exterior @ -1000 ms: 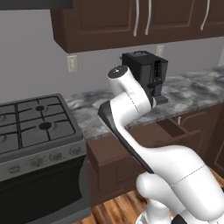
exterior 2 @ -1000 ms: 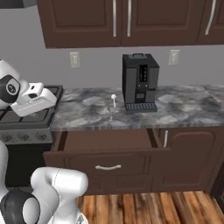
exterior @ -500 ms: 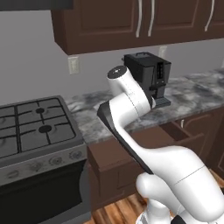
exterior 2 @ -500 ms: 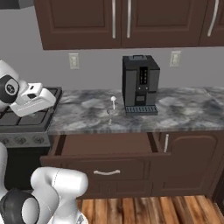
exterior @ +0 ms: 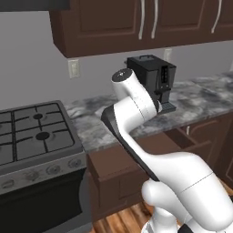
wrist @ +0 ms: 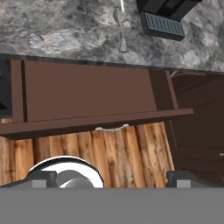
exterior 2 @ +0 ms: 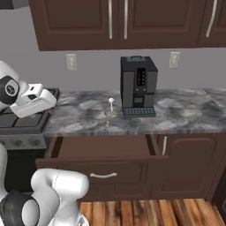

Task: Organize the utensils by type. Pick up the wooden spoons from the counter and place them in the open cabinet. Then pick up the metallic utensils from the counter and place them in the open drawer.

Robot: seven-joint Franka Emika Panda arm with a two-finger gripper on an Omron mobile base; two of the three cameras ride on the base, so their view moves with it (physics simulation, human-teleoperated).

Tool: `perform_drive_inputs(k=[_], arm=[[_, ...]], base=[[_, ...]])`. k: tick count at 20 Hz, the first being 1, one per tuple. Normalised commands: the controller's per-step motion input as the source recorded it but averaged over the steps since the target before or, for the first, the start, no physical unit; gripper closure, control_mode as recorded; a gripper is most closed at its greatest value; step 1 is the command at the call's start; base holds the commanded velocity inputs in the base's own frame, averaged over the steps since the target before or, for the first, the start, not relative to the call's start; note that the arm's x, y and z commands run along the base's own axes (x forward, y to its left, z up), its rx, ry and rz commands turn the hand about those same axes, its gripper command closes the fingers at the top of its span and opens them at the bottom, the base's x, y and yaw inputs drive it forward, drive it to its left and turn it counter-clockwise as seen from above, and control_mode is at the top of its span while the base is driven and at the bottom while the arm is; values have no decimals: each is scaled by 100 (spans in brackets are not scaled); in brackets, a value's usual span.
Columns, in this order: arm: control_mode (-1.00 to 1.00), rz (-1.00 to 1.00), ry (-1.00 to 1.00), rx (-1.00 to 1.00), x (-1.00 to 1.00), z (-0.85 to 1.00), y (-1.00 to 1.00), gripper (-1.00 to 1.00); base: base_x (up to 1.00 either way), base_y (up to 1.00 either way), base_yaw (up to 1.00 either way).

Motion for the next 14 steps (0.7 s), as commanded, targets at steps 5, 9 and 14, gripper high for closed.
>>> perform_drive_inputs(k=[5,9,14], arm=[[100,0,0,0,0,0,0,-100],[100,0,0,0,0,0,0,-100],[100,0,0,0,0,0,0,-100]], base=[[43,-20,8],[31,-20,10],[28,-18,11]])
